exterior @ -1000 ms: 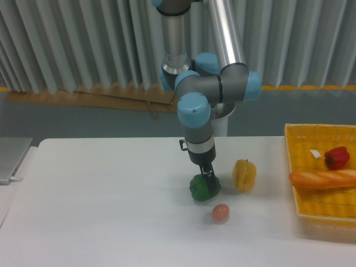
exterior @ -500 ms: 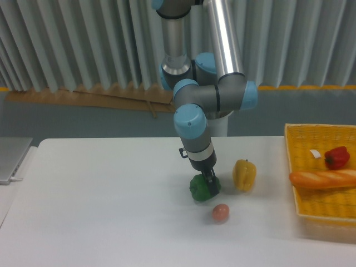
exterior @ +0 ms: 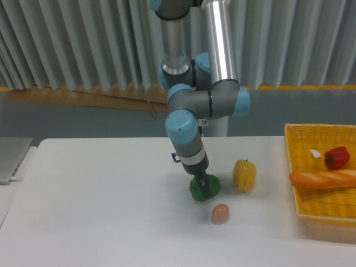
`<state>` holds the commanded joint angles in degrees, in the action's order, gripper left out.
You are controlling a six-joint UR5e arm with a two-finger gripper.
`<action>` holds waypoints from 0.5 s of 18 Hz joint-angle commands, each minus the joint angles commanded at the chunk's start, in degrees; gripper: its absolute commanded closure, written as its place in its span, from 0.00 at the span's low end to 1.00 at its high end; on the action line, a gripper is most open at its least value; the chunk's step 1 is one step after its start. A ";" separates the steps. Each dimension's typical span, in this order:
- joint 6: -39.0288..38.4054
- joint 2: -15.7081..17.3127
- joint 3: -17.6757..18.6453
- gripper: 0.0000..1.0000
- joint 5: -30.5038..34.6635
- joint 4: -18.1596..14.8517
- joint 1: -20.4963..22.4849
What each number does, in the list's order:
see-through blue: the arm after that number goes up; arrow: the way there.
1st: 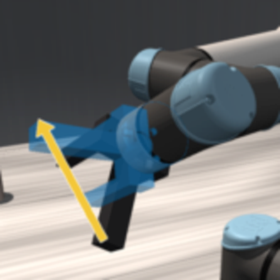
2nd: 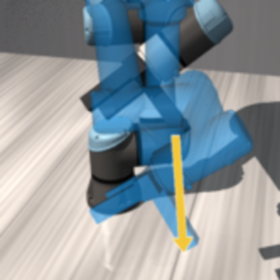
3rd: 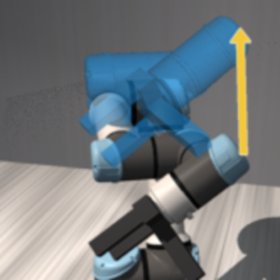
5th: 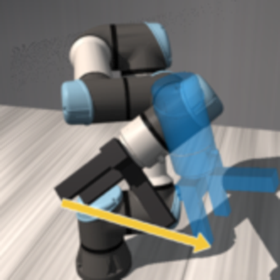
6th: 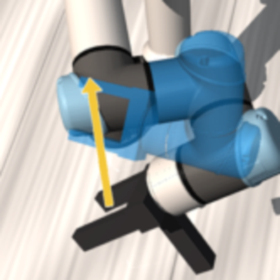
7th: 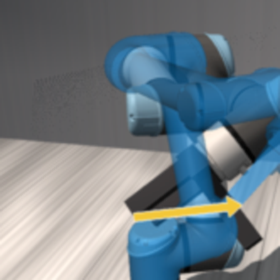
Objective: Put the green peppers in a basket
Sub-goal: 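Close the gripper on the green pepper and lift it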
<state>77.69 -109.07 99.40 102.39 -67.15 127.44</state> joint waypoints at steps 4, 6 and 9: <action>-0.09 -0.09 -0.09 0.00 0.26 -0.09 0.09; -0.09 -0.09 -0.09 0.19 0.26 -0.18 0.17; 0.00 -0.09 0.00 0.37 1.31 -0.18 0.35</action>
<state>77.70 -109.16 99.40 103.71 -67.32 127.79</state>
